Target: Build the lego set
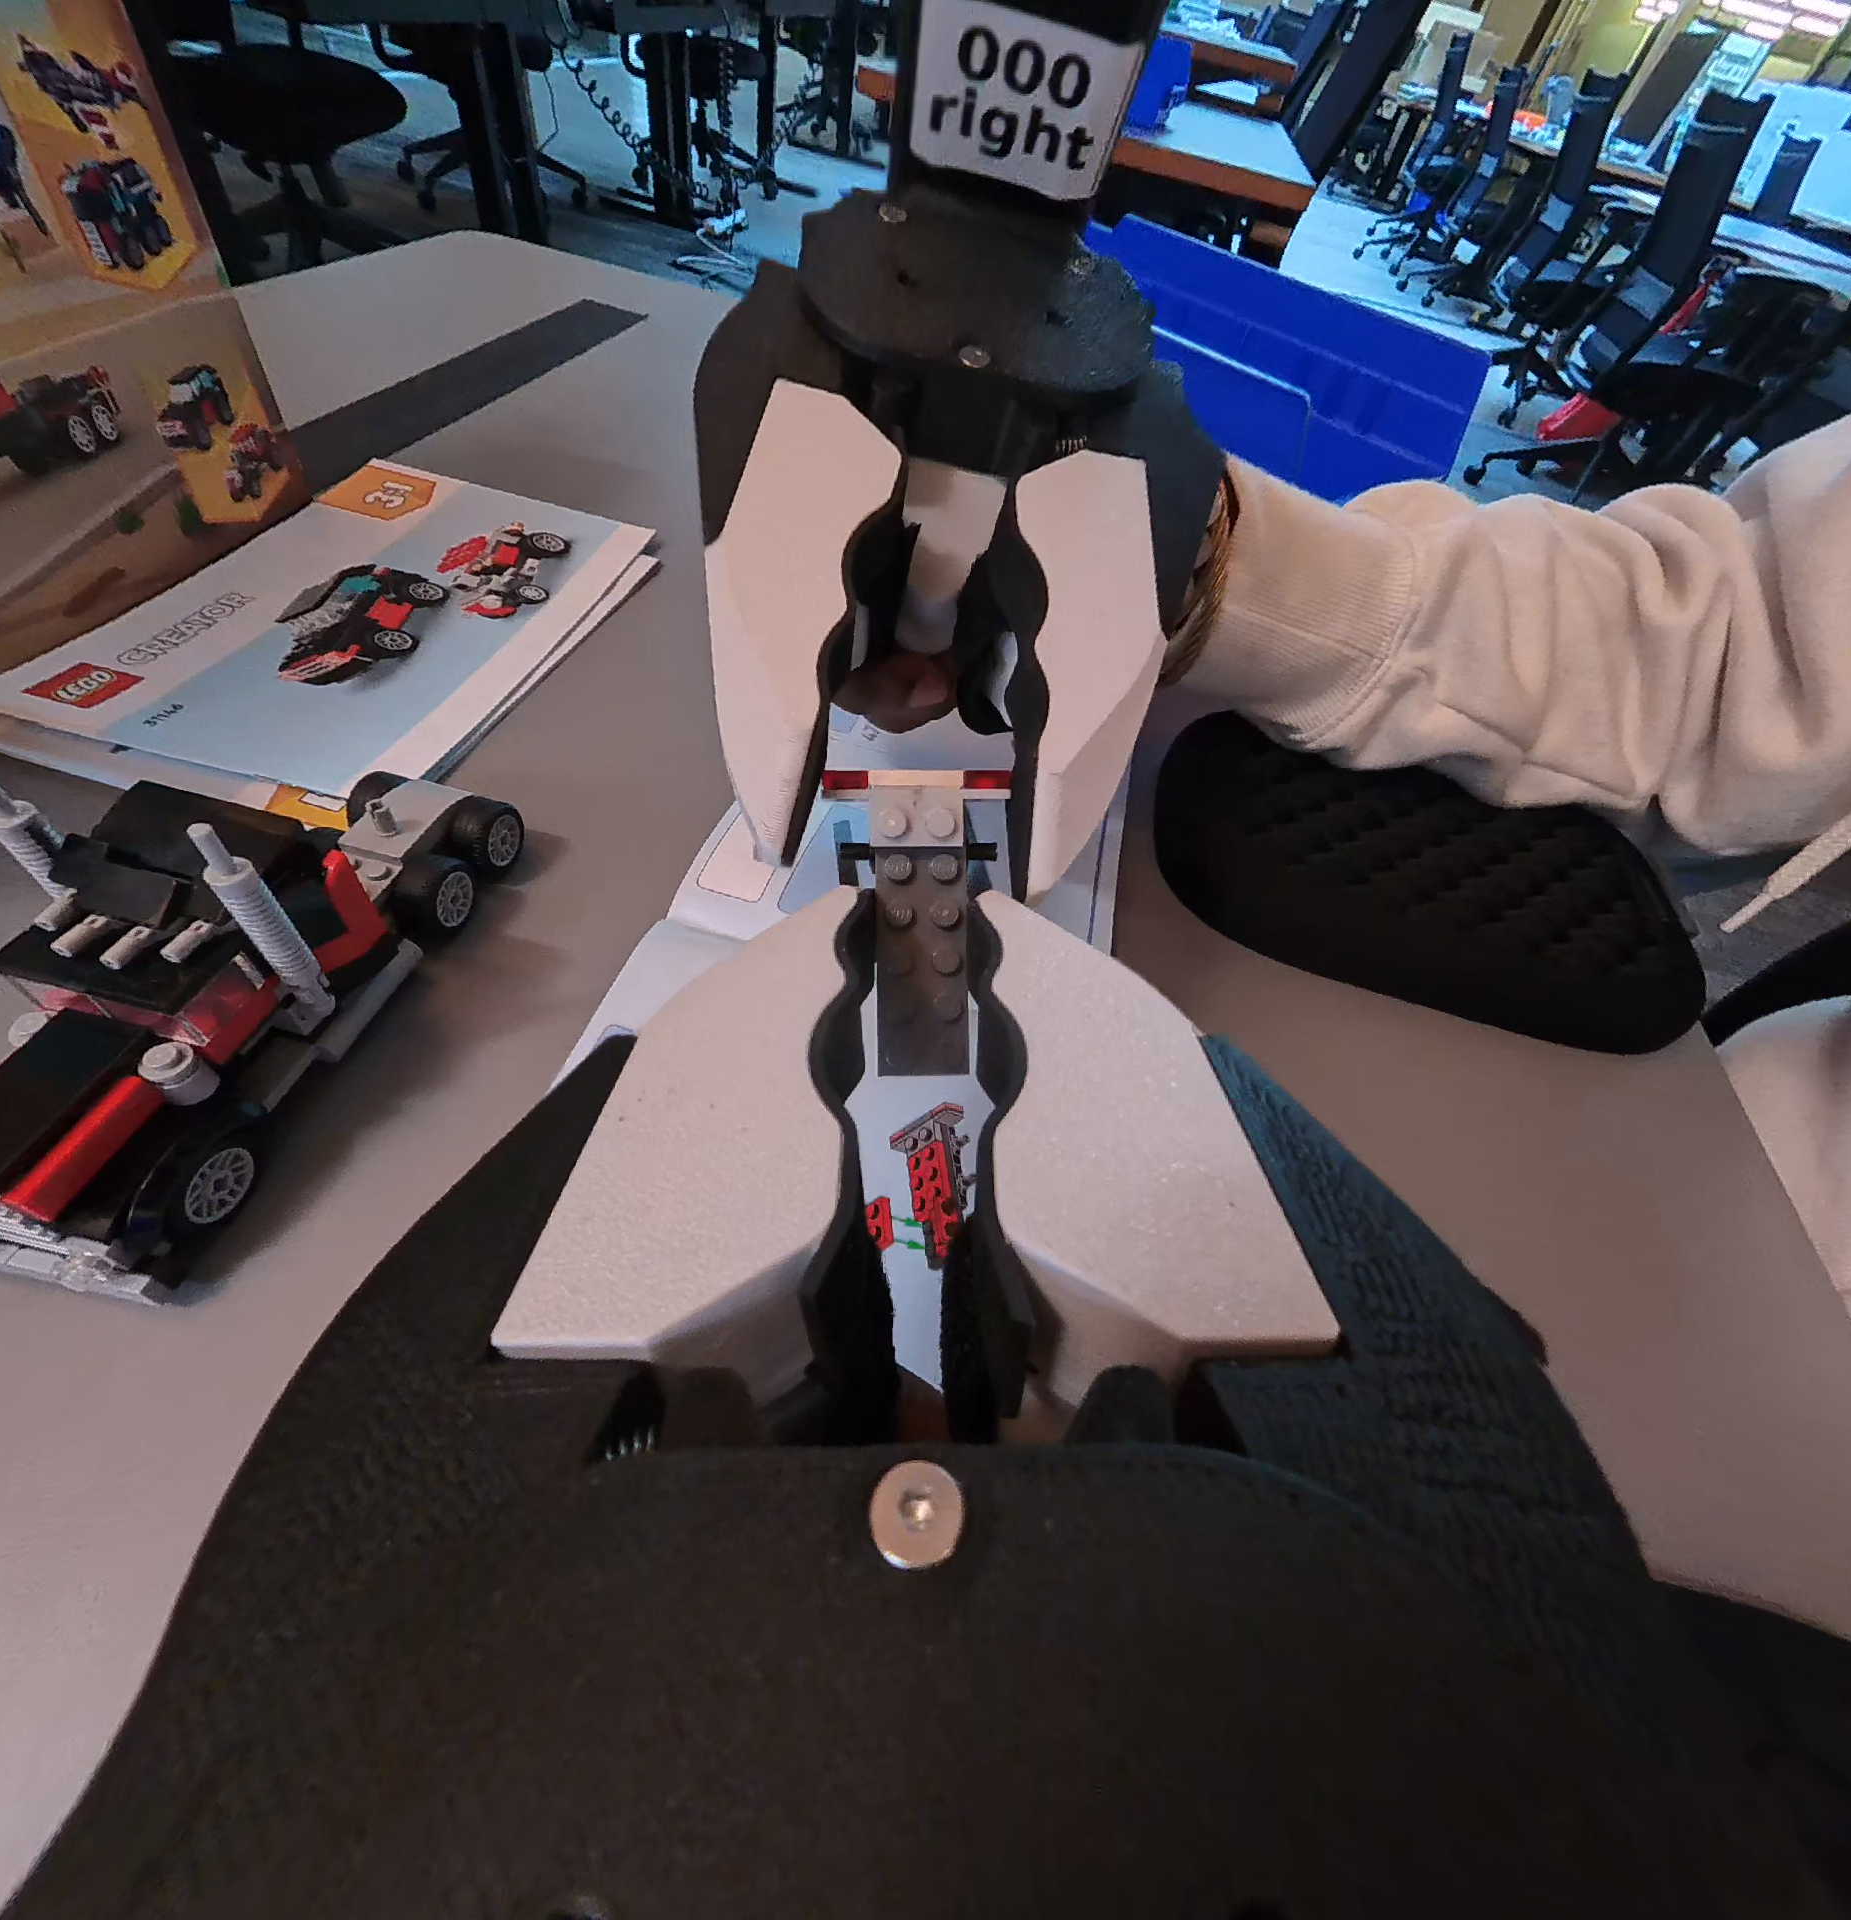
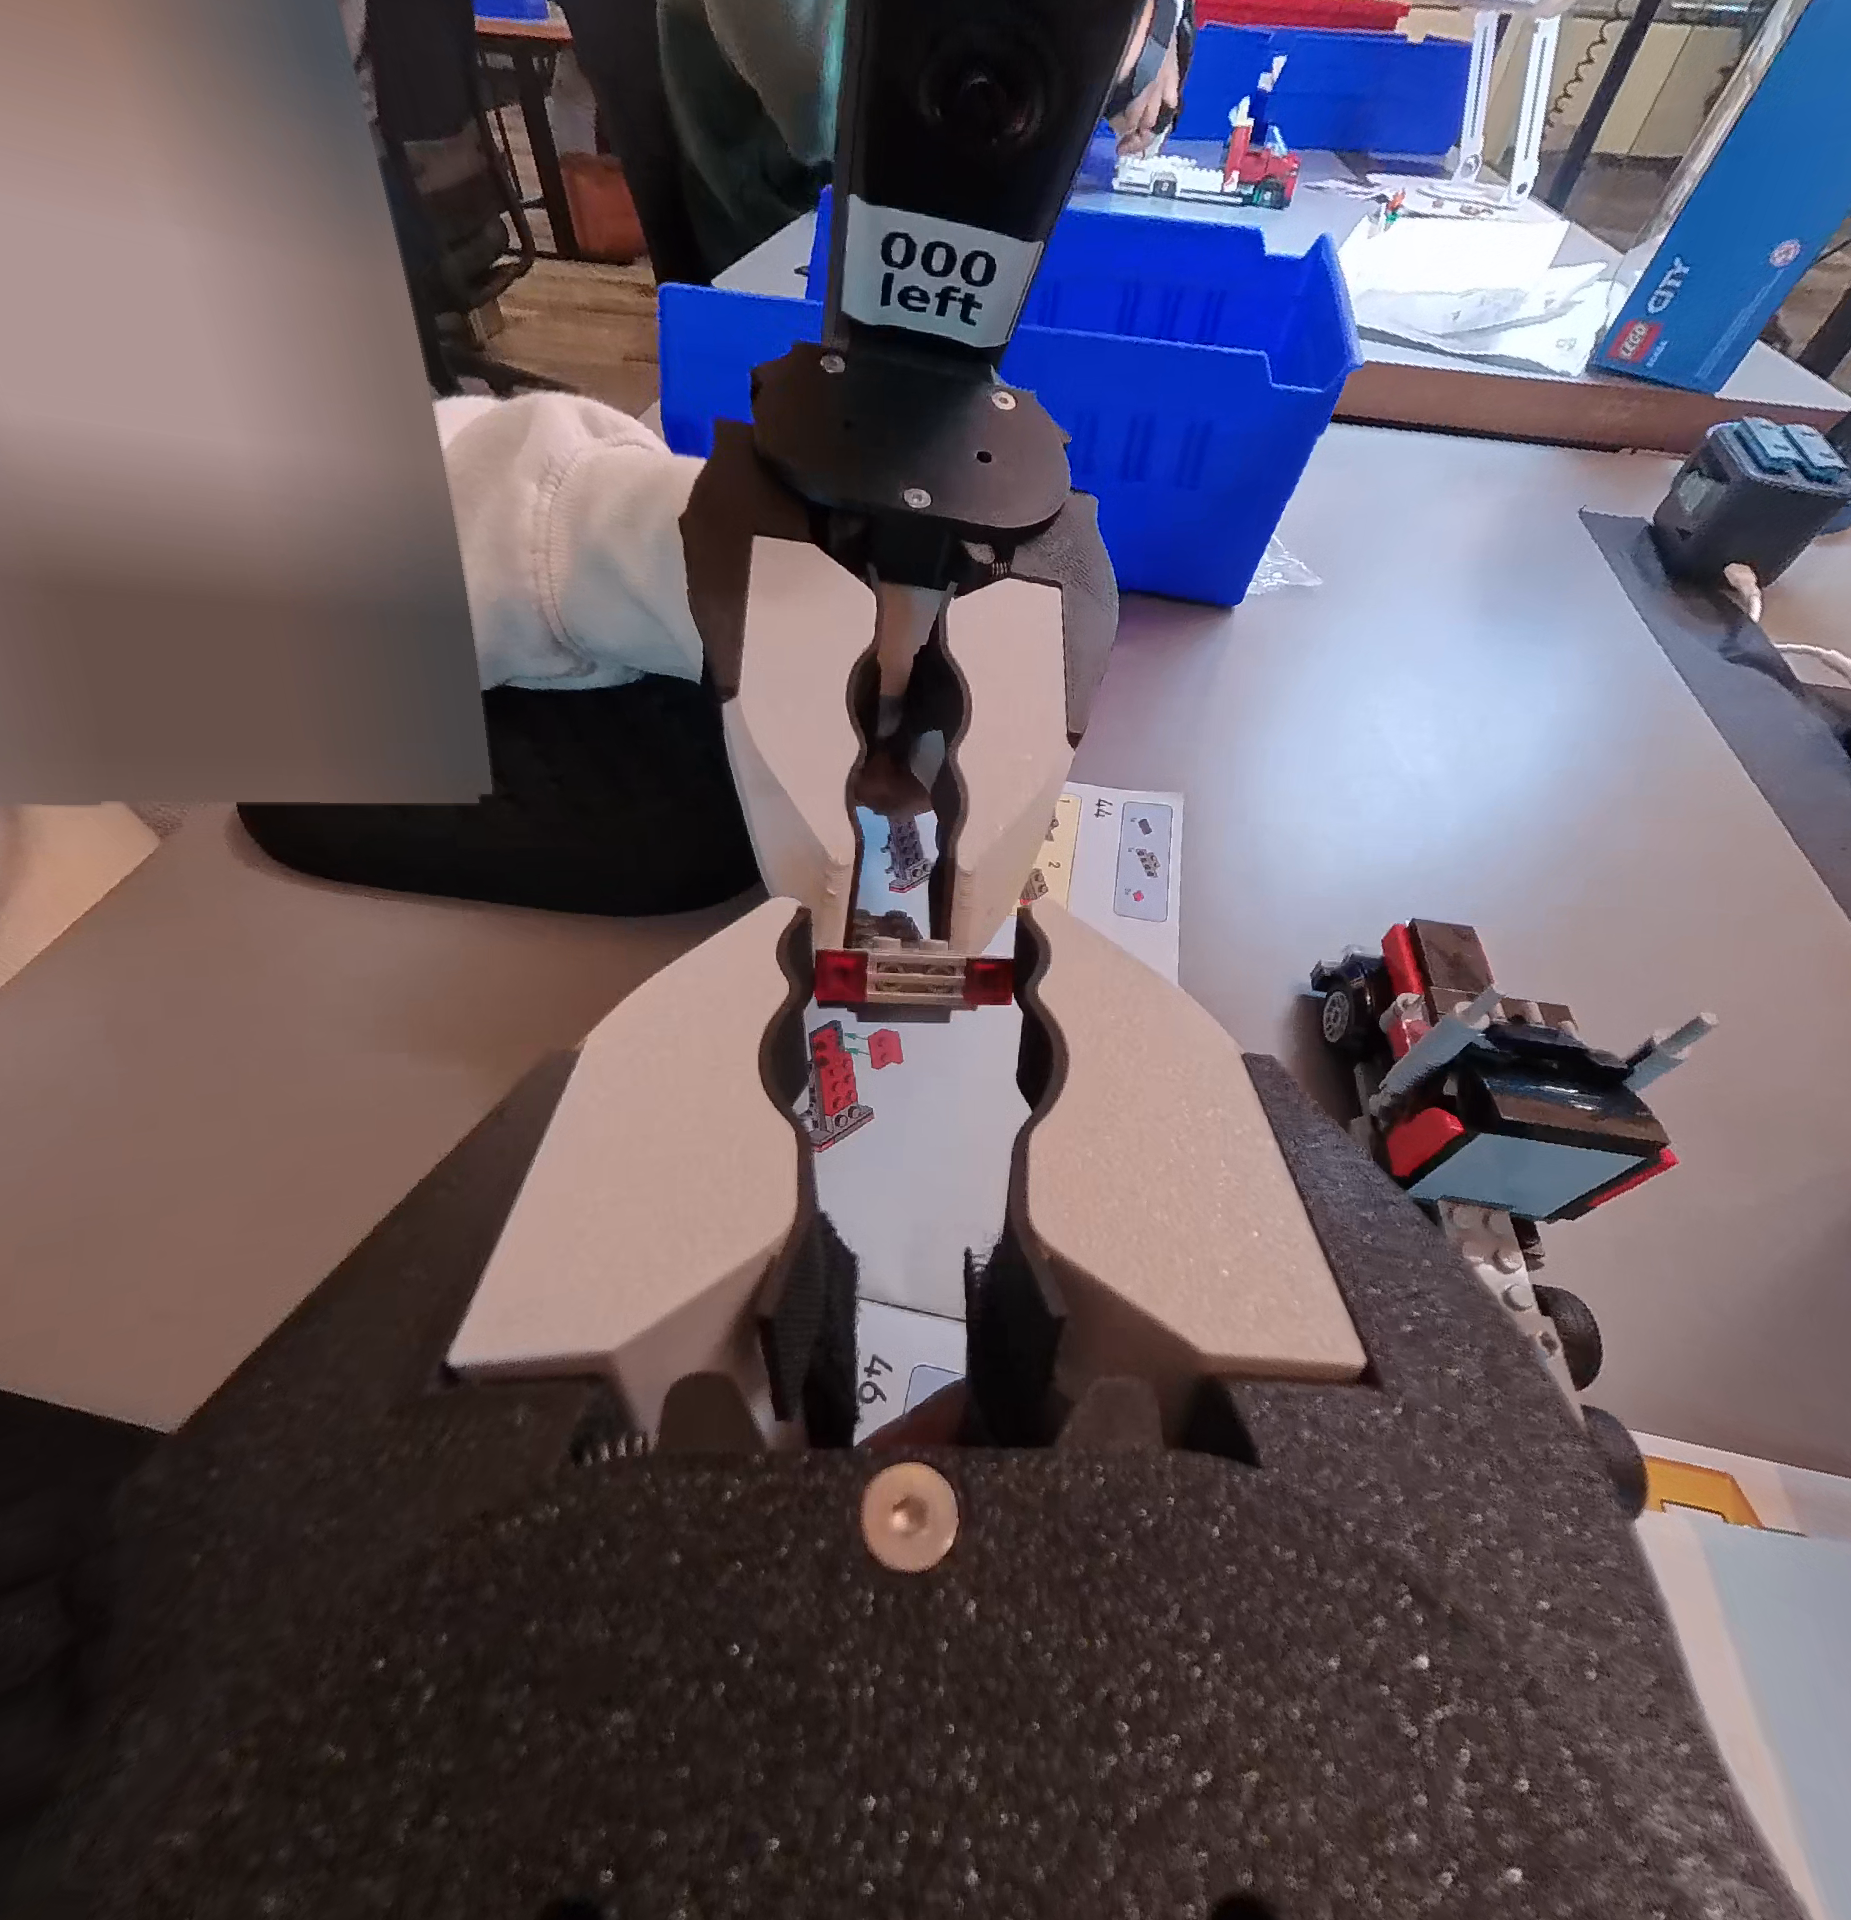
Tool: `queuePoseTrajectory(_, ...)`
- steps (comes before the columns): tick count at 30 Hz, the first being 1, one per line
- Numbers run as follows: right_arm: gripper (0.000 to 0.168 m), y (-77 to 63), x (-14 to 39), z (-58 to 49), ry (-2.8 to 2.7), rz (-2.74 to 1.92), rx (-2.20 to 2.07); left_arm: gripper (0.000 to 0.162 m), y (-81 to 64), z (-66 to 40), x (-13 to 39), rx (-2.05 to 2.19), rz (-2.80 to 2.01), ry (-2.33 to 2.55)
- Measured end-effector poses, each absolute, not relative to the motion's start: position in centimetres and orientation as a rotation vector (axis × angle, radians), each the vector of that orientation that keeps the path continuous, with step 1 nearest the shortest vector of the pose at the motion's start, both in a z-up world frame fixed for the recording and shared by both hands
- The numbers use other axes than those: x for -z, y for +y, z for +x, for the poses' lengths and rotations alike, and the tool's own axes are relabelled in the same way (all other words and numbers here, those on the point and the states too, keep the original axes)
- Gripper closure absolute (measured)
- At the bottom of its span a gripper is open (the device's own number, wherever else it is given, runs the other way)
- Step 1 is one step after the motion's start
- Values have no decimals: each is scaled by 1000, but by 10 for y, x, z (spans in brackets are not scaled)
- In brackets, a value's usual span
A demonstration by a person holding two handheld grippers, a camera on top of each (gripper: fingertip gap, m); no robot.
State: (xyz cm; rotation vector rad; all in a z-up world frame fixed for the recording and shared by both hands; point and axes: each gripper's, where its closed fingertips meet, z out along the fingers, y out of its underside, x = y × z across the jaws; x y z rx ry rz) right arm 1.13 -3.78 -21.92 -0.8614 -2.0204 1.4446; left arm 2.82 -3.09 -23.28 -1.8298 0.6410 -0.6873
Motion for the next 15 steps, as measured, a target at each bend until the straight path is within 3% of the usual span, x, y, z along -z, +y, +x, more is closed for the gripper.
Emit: queuePoseTrajectory(15, 131, -37, 208, 11, -2010, -821, -1382, 145, -31, 27, 221, 721, -1736, 598)
